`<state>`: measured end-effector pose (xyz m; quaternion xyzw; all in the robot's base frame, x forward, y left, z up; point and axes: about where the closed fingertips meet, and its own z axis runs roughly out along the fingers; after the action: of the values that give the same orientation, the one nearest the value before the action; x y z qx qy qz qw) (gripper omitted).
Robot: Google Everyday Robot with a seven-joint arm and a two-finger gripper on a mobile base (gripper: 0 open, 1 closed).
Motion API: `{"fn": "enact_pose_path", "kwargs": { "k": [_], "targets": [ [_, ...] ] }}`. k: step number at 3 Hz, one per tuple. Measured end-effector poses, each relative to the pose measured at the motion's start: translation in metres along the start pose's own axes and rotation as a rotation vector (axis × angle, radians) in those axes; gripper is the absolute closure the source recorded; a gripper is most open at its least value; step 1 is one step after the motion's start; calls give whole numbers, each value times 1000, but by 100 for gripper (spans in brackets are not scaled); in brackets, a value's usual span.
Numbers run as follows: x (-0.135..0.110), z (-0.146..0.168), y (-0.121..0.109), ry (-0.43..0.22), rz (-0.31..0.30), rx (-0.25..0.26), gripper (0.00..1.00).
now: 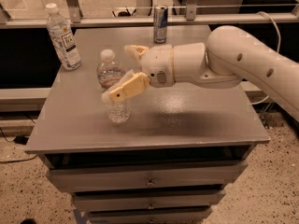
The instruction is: Move water bottle near redbull can
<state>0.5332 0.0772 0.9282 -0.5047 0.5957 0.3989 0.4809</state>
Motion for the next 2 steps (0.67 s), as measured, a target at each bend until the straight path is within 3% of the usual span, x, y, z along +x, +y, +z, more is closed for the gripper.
{"fn": "enact_pose_path", "kwargs": {
  "k": [2],
  "targets": [
    [5,8,12,-64,6,-16,48]
  ]
}}
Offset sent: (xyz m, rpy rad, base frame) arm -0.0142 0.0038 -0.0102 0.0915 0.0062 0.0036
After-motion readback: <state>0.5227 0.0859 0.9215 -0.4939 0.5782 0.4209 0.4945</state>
